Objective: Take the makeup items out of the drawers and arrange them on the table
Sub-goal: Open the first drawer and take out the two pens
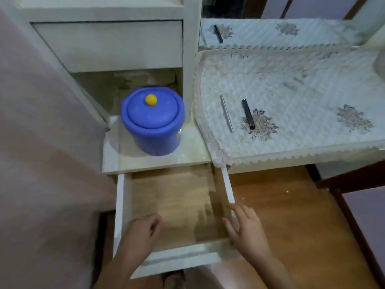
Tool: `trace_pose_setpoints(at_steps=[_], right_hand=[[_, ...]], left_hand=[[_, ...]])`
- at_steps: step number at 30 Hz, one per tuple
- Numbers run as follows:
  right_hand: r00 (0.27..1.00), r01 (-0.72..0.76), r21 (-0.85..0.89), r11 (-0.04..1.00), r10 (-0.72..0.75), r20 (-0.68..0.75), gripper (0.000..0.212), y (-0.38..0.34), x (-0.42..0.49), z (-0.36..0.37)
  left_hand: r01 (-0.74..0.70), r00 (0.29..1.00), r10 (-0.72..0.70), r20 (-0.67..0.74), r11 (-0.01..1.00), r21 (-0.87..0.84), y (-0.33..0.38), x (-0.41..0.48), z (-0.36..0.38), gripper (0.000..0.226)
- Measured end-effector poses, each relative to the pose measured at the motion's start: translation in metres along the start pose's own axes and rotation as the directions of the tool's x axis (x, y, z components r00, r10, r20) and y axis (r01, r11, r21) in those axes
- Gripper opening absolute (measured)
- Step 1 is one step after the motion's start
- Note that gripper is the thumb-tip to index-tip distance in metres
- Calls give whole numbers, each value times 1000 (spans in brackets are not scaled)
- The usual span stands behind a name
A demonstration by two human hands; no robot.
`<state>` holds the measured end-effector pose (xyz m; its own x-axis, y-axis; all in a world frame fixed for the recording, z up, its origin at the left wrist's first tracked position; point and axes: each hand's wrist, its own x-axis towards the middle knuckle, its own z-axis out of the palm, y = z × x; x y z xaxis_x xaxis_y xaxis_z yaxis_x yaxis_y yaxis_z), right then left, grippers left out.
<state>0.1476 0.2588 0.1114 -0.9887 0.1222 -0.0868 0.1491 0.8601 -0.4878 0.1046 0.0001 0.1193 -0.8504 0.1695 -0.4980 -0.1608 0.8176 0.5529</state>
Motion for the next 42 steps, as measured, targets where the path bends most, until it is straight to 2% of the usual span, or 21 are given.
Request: trace_pose_setpoints(at_steps=[2,5,7,9,10,13,15,18,23,26,28,31,34,37,42], right_hand=[[999,18,-81,997,-14,51,23,-1,-32,13],[997,12,-142,990,0,81,34,-5,-64,24],[997,23,-144,989,-11,82,33,-8,-76,27],[996,64,-150,987,-54,69,23,-6,-83,29],[996,72,-161,984,-62,68,23,-5,-85,29],[996,62,-183,981,-50,73,28,-5,-85,31],[998,37,-181,983,-27,59,25,-8,-83,33],[999,28,-217,976,-22,29,21,-10,-78,35],[996,31,-331,943,-3,85,37,-7,-53,32],[998,64,-413,908,-62,18,44,-12,-17,31],[994,97,-421,902,-112,-12,57,-19,13,31],[973,177,-443,879,-224,-55,80,-23,59,32],[944,259,-461,849,-323,-64,87,-28,98,35],[924,296,-472,831,-374,-78,82,-31,121,41],[887,304,-473,827,-426,-176,57,-29,138,45]], left_hand=[[4,1000,-3,-27,999,39,-38,-30,7,13],[-59,996,65,-68,995,80,-68,-65,20,14],[-89,990,96,-102,994,69,-75,-79,28,34],[-106,985,112,-128,993,52,-77,-86,35,57],[-110,984,116,-136,993,50,-79,-87,37,57],[-127,970,139,-200,989,73,-76,-87,42,36],[-124,958,143,-250,988,93,-72,-85,45,30],[-82,960,107,-257,991,104,-72,-81,45,27],[-74,956,89,-279,995,61,-71,-60,38,25],[-75,939,105,-328,992,102,-62,-32,23,24],[-94,915,168,-367,973,209,-56,-8,12,36],[-68,875,213,-435,943,326,-45,27,-7,72],[-31,846,218,-486,931,364,-38,58,-25,84],[-16,839,214,-501,929,370,-35,81,-38,78],[89,824,127,-552,933,348,-24,97,-48,62]])
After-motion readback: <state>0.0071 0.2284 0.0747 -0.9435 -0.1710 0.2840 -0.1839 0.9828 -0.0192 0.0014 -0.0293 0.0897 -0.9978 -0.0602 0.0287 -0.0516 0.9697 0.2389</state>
